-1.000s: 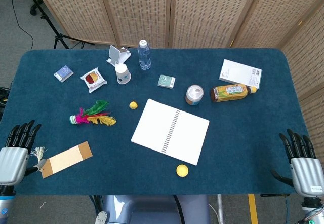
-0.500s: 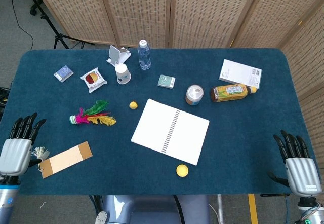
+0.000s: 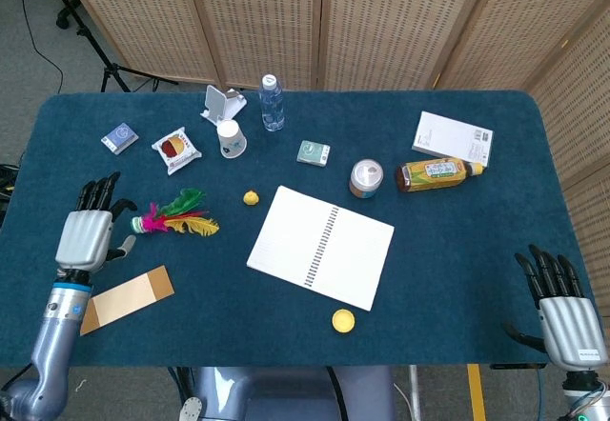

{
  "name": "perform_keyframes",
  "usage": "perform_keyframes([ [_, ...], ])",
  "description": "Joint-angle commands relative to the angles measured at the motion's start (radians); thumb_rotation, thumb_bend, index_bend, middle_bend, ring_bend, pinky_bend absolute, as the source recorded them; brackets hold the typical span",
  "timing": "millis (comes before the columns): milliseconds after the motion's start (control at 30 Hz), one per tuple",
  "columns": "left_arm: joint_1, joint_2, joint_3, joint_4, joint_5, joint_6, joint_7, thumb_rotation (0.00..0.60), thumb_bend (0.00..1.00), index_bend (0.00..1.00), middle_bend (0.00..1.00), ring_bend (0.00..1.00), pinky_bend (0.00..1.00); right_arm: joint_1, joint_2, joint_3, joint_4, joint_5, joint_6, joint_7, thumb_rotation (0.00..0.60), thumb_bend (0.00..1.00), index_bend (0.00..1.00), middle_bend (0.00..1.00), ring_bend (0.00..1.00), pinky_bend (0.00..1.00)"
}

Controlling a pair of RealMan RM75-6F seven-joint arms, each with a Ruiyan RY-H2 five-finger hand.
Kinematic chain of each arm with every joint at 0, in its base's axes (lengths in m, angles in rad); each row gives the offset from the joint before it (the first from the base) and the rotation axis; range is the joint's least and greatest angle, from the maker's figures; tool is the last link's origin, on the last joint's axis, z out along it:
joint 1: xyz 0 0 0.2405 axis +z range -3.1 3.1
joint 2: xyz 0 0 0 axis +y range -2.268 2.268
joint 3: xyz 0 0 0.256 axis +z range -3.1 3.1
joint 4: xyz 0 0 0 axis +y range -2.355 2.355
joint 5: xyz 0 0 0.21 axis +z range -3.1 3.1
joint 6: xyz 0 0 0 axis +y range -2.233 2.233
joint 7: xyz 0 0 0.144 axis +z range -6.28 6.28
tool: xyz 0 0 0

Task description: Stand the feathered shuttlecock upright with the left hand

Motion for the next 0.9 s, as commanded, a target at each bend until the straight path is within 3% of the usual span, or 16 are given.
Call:
perform_keyframes([
  [33, -0.058, -0.083, -0.032, 0.072, -0.034, -0.014, 0.033, 0.600, 0.32, 0.43, 0.00, 0.00, 0.00, 0.000, 0.006, 0.002, 0.003, 0.003, 0.000, 0.015, 0.600, 0.00, 0.00, 0.00, 0.00, 0.00],
  [500, -0.167, -0.292, -0.041, 0.258, -0.101, -0.047, 0.073, 0.600, 0.34, 0.44, 0.00, 0.00, 0.00, 0.001, 0.035, 0.015, 0.019, 0.027, 0.000, 0.121, 0.600, 0.00, 0.00, 0.00, 0.00, 0.00],
  [900, -0.192, -0.364, -0.036, 0.335, -0.119, -0.032, 0.075, 0.600, 0.34, 0.47, 0.00, 0.00, 0.00, 0.005, 0.041, 0.016, 0.025, 0.027, -0.004, 0.151, 0.600, 0.00, 0.00, 0.00, 0.00, 0.00],
])
